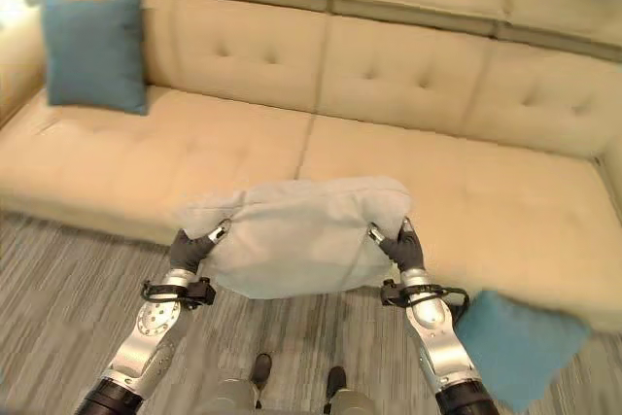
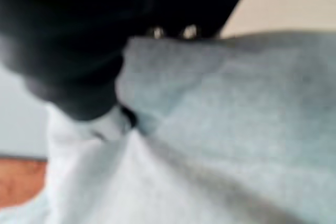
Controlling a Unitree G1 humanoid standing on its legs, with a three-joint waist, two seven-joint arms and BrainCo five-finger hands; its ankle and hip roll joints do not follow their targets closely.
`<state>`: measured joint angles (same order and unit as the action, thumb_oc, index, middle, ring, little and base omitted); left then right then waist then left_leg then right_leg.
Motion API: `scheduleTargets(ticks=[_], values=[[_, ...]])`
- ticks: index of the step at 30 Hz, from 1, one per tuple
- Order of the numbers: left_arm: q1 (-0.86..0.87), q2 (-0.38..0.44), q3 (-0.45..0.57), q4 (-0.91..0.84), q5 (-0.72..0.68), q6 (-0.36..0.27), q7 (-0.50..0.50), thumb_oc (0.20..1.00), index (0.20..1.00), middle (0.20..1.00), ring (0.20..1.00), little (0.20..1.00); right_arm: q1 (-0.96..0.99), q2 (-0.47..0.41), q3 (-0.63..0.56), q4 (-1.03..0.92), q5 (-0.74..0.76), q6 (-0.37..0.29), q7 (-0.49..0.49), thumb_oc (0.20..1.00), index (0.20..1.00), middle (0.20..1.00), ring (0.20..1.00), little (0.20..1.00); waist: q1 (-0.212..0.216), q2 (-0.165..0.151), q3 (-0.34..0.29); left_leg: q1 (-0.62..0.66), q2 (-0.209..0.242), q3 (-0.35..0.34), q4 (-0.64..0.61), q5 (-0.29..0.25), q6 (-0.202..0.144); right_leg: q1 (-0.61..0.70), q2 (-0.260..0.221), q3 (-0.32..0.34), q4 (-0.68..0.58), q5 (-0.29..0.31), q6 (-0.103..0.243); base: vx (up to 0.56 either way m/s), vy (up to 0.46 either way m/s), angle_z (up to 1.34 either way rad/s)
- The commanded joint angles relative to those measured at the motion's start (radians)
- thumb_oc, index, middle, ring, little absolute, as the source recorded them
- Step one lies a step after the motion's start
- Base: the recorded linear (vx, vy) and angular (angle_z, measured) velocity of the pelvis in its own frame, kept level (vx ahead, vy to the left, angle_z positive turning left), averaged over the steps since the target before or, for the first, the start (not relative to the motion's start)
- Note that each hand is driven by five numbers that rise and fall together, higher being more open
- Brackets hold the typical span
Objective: Pick up all the scattered cushions and arrange them neatly on the sofa.
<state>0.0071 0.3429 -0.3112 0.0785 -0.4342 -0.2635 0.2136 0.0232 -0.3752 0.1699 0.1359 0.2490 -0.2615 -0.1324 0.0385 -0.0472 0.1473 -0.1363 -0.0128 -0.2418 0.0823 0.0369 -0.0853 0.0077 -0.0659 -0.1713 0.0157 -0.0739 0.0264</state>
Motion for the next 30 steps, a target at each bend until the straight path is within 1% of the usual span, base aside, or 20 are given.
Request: scheduleTargets(ticks=[1, 2, 4, 5, 7, 8, 9, 14, 15, 16, 17, 18, 19, 22, 23, 24, 25, 26, 28, 30], values=[[-0.065, -0.006, 0.005, -0.110, 0.009, -0.071, -0.057, 0.200, 0.200, 0.200, 0.200, 0.200, -0.053, -0.002, -0.007, -0.124, 0.008, -0.086, 0.001, 0.200, 0.200, 0.200, 0.200, 0.200, -0.019, -0.013, -0.028, 0.043, 0.022, 0.168, 0.076, -0.010, 0.015, -0.034, 0.015, -0.006, 0.020, 0.086, 0.075, 0.08, -0.093, 1.10], [-0.064, -0.005, 0.005, -0.111, 0.009, -0.071, -0.057, 0.200, 0.200, 0.200, 0.200, 0.200, -0.052, -0.002, -0.007, -0.125, 0.008, -0.085, 0.001, 0.200, 0.200, 0.200, 0.200, 0.200, -0.018, -0.014, -0.029, 0.046, 0.021, 0.168, 0.070, -0.008, 0.015, -0.033, 0.014, -0.006, 0.019, 0.086, 0.075, 0.05, -0.037, 0.16], [-0.058, -0.002, 0.006, -0.108, 0.012, -0.068, -0.060, 0.200, 0.200, 0.200, 0.200, 0.200, -0.044, 0.005, -0.020, -0.126, 0.014, -0.085, 0.003, 0.200, 0.200, 0.200, 0.200, 0.200, -0.021, -0.016, -0.041, 0.033, 0.013, 0.208, -0.006, -0.009, 0.032, -0.025, 0.013, -0.015, 0.007, 0.080, 0.078, 0.11, -0.017, 0.16], [-0.058, 0.000, 0.008, -0.105, 0.017, -0.064, -0.057, 0.200, 0.200, 0.200, 0.200, 0.200, -0.047, 0.005, -0.022, -0.127, 0.008, -0.084, -0.001, 0.200, 0.200, 0.200, 0.200, 0.200, -0.020, -0.012, -0.046, 0.024, 0.006, 0.225, -0.040, 0.007, 0.036, -0.021, 0.017, -0.018, 0.008, 0.075, 0.080, 0.20, 0.000, 0.12], [-0.058, 0.002, 0.013, -0.108, 0.024, -0.056, -0.056, 0.200, 0.200, 0.200, 0.200, 0.200, -0.052, 0.014, -0.015, -0.124, -0.009, -0.083, -0.010, 0.200, 0.200, 0.200, 0.200, 0.200, -0.005, -0.004, -0.048, -0.044, -0.002, 0.272, -0.086, 0.086, 0.029, -0.002, 0.039, -0.002, 0.021, 0.048, 0.080, 0.20, 0.021, -0.01], [-0.058, 0.001, 0.014, -0.107, 0.034, -0.055, -0.050, 0.200, 0.200, 0.200, 0.200, 0.200, -0.057, 0.017, -0.012, -0.118, -0.014, -0.081, -0.014, 0.200, 0.200, 0.200, 0.200, 0.200, 0.005, -0.004, -0.046, -0.066, -0.005, 0.276, -0.084, 0.103, 0.025, 0.012, 0.046, 0.004, 0.023, 0.043, 0.080, 0.21, 0.074, -0.29], [-0.054, 0.005, 0.024, -0.114, 0.029, -0.057, -0.052, 0.200, 0.200, 0.200, 0.200, 0.200, -0.063, 0.025, -0.005, -0.109, -0.012, -0.077, -0.010, 0.200, 0.200, 0.200, 0.200, 0.200, 0.022, -0.011, -0.050, -0.058, -0.010, 0.269, -0.070, 0.082, 0.032, 0.027, 0.048, 0.023, 0.026, 0.034, 0.081, 0.16, 0.067, -0.40], [-0.039, 0.013, 0.025, -0.128, 0.030, -0.057, -0.058, 0.200, 0.200, 0.200, 0.200, 0.200, -0.068, 0.039, 0.000, -0.096, -0.020, -0.072, -0.010, 0.200, 0.200, 0.200, 0.200, 0.200, 0.034, -0.022, -0.065, -0.039, -0.018, 0.252, -0.055, 0.063, 0.045, 0.056, 0.030, 0.040, 0.021, 0.030, 0.092, 0.18, 0.101, -0.38], [-0.029, 0.018, 0.027, -0.146, 0.023, -0.049, -0.062, 0.200, 0.200, 0.200, 0.200, 0.200, -0.072, 0.056, 0.008, -0.091, -0.021, -0.066, -0.002, 0.200, 0.200, 0.200, 0.200, 0.200, 0.048, -0.032, -0.073, -0.001, -0.030, 0.257, -0.032, 0.014, 0.074, 0.065, -0.008, 0.062, 0.066, 0.044, 0.118, 0.21, 0.186, -0.19], [-0.029, 0.018, 0.027, -0.146, 0.023, -0.049, -0.062, 0.200, 0.200, 0.200, 0.200, 0.200, -0.072, 0.056, 0.008, -0.091, -0.021, -0.066, -0.002, 0.200, 0.200, 0.200, 0.200, 0.200, 0.050, -0.032, -0.072, 0.000, -0.029, 0.259, -0.031, 0.013, 0.074, 0.065, -0.009, 0.065, 0.067, 0.043, 0.118, 0.28, 0.318, -0.34], [-0.032, 0.023, 0.025, -0.147, 0.024, -0.047, -0.063, 0.200, 0.200, 0.200, 0.200, 0.200, -0.081, 0.061, 0.012, -0.089, -0.026, -0.066, 0.002, 0.200, 0.200, 0.200, 0.200, 0.200, 0.051, -0.032, -0.066, 0.019, -0.037, 0.266, -0.020, -0.007, 0.093, 0.026, -0.031, 0.077, 0.180, 0.098, 0.147, 0.07, 0.136, -0.46], [-0.033, 0.023, 0.025, -0.147, 0.024, -0.048, -0.063, 0.200, 0.200, 0.200, 0.200, 0.200, -0.081, 0.061, 0.012, -0.089, -0.026, -0.066, 0.002, 0.200, 0.200, 0.200, 0.200, 0.200, 0.054, -0.033, -0.066, 0.018, -0.037, 0.269, -0.019, -0.007, 0.094, 0.021, -0.032, 0.080, 0.185, 0.096, 0.148, 0.13, 0.238, -0.50], [-0.045, 0.036, 0.019, -0.152, 0.025, -0.049, -0.062, 0.200, 0.200, 0.200, 0.200, 0.200, -0.096, 0.065, 0.019, -0.092, -0.028, -0.065, 0.006, 0.200, 0.200, 0.200, 0.200, 0.200, 0.045, -0.027, -0.050, 0.035, -0.037, 0.260, -0.013, -0.016, 0.111, -0.031, -0.032, 0.103, 0.302, 0.150, 0.163, 0.06, 0.107, -0.37], [-0.060, 0.041, 0.017, -0.146, 0.039, -0.047, -0.055, 0.200, 0.200, 0.200, 0.200, 0.200, -0.106, 0.071, 0.027, -0.095, -0.036, -0.063, -0.001, 0.200, 0.200, 0.200, 0.200, 0.200, 0.040, -0.016, -0.043, 0.053, -0.031, 0.255, -0.010, -0.035, 0.120, -0.079, -0.049, 0.078, 0.361, 0.146, 0.151, 0.12, 0.136, -0.12], [-0.062, 0.042, 0.019, -0.145, 0.043, -0.047, -0.053, 0.200, 0.200, 0.200, 0.200, 0.200, -0.121, 0.074, 0.035, -0.093, -0.035, -0.061, -0.001, 0.200, 0.200, 0.200, 0.200, 0.200, 0.038, -0.009, -0.044, 0.082, -0.026, 0.260, -0.023, -0.049, 0.119, -0.120, -0.070, 0.028, 0.314, 0.147, 0.135, 0.14, 0.099, -0.22], [-0.062, 0.042, 0.020, -0.145, 0.043, -0.047, -0.054, 0.200, 0.200, 0.200, 0.200, 0.200, -0.121, 0.073, 0.035, -0.093, -0.035, -0.061, -0.001, 0.200, 0.200, 0.200, 0.200, 0.200, 0.037, -0.009, -0.043, 0.084, -0.026, 0.259, -0.024, -0.050, 0.119, -0.118, -0.070, 0.027, 0.313, 0.146, 0.135, 0.18, 0.053, -0.32], [-0.060, 0.042, 0.022, -0.142, 0.040, -0.048, -0.057, 0.200, 0.200, 0.200, 0.200, 0.200, -0.133, 0.071, 0.037, -0.088, -0.032, -0.061, 0.001, 0.200, 0.200, 0.200, 0.200, 0.200, 0.034, -0.005, -0.043, 0.104, -0.025, 0.259, -0.037, -0.057, 0.115, -0.133, -0.072, -0.003, 0.257, 0.142, 0.128, 0.22, 0.009, -0.28], [-0.051, 0.043, 0.027, -0.143, 0.033, -0.045, -0.063, 0.200, 0.200, 0.200, 0.200, 0.200, -0.143, 0.067, 0.043, -0.084, -0.029, -0.059, 0.005, 0.200, 0.200, 0.200, 0.200, 0.200, 0.030, -0.010, -0.041, 0.134, -0.027, 0.263, -0.053, -0.071, 0.110, -0.164, -0.074, -0.041, 0.158, 0.152, 0.131, 0.29, 0.010, -0.22], [-0.035, 0.039, 0.036, -0.142, 0.032, -0.043, -0.069, 0.200, 0.200, 0.200, 0.200, 0.200, -0.146, 0.061, 0.051, -0.082, -0.030, -0.057, 0.009, 0.200, 0.200, 0.200, 0.200, 0.200, 0.023, -0.014, -0.035, 0.167, -0.028, 0.261, -0.063, -0.084, 0.101, -0.182, -0.066, -0.066, 0.071, 0.182, 0.142, 0.23, -0.006, -0.29], [-0.029, 0.036, 0.040, -0.140, 0.034, -0.043, -0.070, 0.200, 0.200, 0.200, 0.200, 0.200, -0.150, 0.057, 0.054, -0.080, -0.036, -0.054, 0.007, 0.200, 0.200, 0.200, 0.200, 0.200, 0.018, -0.011, -0.033, 0.183, -0.025, 0.255, -0.068, -0.090, 0.098, -0.184, -0.060, -0.066, 0.045, 0.198, 0.147, 0.17, -0.015, -0.17]])
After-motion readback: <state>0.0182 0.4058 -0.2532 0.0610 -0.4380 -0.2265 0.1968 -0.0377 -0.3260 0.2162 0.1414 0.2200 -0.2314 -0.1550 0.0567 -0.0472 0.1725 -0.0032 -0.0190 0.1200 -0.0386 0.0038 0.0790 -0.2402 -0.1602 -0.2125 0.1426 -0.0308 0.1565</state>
